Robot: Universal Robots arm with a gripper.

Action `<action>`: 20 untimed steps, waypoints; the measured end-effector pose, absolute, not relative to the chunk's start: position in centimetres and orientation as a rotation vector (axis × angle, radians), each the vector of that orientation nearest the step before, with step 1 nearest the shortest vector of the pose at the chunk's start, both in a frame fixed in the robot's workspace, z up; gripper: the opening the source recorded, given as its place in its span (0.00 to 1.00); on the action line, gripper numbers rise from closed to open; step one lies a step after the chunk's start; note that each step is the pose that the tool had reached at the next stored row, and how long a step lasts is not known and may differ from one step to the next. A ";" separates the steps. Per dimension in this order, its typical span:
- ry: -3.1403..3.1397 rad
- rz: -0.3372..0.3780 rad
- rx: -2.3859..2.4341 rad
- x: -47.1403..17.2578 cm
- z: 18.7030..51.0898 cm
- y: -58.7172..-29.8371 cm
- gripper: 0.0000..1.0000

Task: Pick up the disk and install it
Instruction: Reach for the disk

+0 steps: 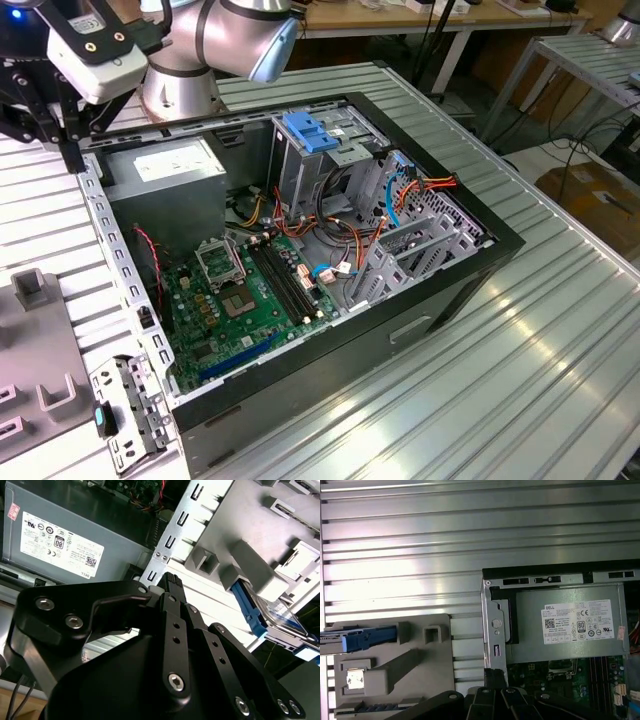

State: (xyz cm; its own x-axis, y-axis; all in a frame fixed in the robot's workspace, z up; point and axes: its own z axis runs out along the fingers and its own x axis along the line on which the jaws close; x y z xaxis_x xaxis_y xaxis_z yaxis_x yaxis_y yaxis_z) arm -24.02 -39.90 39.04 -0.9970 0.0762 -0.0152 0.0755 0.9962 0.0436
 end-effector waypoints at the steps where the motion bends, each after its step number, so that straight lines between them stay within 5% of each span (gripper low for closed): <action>1: 3.122 0.067 0.119 -24.1 39.0 -39.9 0.11; 20: 3.122 0.067 0.119 -26.7 39.0 -39.9 0.11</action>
State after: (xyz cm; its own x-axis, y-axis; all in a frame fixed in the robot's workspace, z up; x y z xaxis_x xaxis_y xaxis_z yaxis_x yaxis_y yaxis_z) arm -26.68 -39.89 38.98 -0.9970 0.0762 -0.0148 0.0755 0.9962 0.0436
